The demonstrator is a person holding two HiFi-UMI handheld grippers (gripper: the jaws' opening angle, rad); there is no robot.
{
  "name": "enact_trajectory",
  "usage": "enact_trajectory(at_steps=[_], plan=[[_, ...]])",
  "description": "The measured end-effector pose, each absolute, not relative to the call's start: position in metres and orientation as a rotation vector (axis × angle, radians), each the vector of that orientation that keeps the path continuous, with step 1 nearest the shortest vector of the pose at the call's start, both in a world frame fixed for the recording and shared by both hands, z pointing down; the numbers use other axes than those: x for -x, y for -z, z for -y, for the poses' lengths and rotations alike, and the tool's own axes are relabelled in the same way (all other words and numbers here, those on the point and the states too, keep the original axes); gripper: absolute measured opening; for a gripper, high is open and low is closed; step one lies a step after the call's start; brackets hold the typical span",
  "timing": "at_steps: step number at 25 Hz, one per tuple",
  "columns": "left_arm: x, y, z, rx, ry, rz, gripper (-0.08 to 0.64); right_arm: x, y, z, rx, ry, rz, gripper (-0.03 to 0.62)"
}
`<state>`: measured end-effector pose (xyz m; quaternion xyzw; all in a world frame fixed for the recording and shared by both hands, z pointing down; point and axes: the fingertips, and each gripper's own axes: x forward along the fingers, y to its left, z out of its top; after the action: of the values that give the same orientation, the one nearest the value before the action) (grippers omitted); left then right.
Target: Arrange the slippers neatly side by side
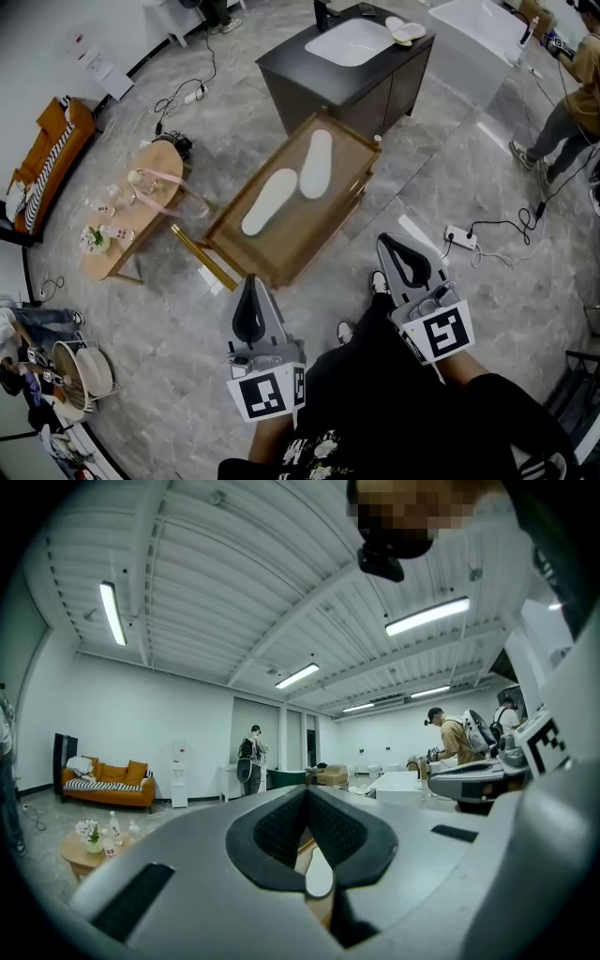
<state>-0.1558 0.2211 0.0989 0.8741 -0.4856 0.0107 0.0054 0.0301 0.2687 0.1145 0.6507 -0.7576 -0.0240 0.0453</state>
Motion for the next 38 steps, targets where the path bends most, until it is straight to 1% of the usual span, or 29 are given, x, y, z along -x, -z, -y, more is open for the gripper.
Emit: enact_trajectory(at_steps=[14, 25, 38], plan=[[0.116, -0.071, -0.197, -2.695, -0.002, 1.711, 0.0, -0.082, -0.091, -0.22, -1.945, 0.143, 2.451, -0.006], [0.084, -0.088, -0.185, -2.54, -0.038, 1.843, 0.0, -0.112, -0.097, -0.18, -1.75, 0.112, 2.548, -0.005], [0.084, -0.113, -0.205, -2.268, -0.116, 2.091, 0.0, -0.112, -0.117, -0.146, -1.447, 0.087, 2.707, -0.006]])
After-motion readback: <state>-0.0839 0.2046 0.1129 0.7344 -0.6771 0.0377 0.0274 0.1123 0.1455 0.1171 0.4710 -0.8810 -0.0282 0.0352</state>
